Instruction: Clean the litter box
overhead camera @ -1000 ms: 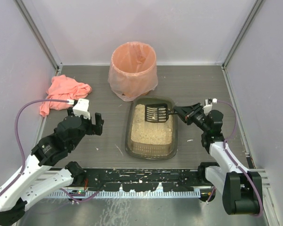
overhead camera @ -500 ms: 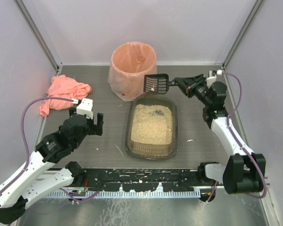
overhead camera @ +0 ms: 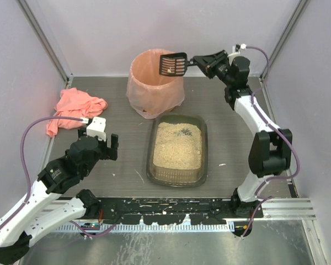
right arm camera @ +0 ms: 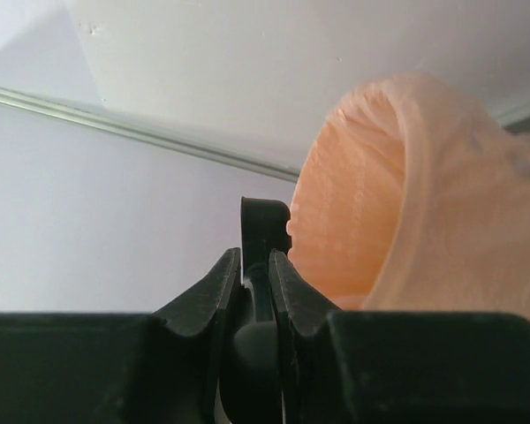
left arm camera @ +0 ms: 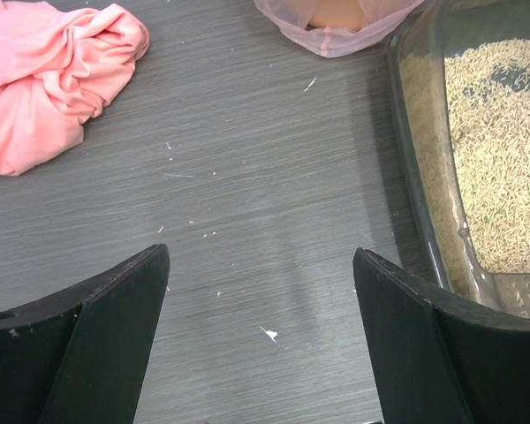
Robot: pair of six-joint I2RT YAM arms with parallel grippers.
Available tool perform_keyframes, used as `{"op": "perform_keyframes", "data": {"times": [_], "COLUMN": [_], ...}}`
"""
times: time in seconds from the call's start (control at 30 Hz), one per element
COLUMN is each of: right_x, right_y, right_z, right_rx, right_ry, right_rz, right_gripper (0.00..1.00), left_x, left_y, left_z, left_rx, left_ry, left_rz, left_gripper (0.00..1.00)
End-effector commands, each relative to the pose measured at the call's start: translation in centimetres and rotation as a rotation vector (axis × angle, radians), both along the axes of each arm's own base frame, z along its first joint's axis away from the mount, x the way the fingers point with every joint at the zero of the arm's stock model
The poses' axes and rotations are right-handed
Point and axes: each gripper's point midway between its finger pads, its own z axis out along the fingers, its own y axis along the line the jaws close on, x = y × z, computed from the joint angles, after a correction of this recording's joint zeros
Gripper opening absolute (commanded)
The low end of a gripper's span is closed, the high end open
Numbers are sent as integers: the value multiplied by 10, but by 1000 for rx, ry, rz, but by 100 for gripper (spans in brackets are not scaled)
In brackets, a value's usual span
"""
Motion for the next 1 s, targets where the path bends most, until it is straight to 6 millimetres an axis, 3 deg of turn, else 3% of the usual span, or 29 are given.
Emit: {"op": "perform_keyframes", "data": {"times": [0.0, 0.23, 0.4, 0.57, 0.63, 0.73, 0.87, 0.97], "right_x": [24, 61, 76, 56, 46, 35, 23, 10], "right_y": [11, 42, 50, 79, 96, 106, 105, 99], "right_z": [63, 67, 69, 90, 92, 93, 103, 128], "right_rx": [-103, -426, -652, -935, -1089, -1251, -1260, -1189], "right_ry": [-261, -590, -727, -915, -973, -1017, -1033, -1027], "right_rz": [14, 106, 95, 91, 58, -1, -66, -134], "right_gripper": [1, 1, 1, 1, 1, 1, 1, 1], "left_x": [-3, -6, -7, -6, -5, -4, -4, -4], "left_y": [3, 9, 15, 14, 14, 14, 15, 15], "left_z": [9, -1, 0, -1, -2, -3, -4, -3], "left_rx": [-9, 10, 8, 7, 17, 24, 26, 22], "left_ry": [-3, 23, 14, 10, 13, 18, 16, 14], "left_rz": [4, 26, 46, 51, 55, 55, 61, 58], "left_gripper": [87, 87, 87, 87, 87, 87, 87, 87]}}
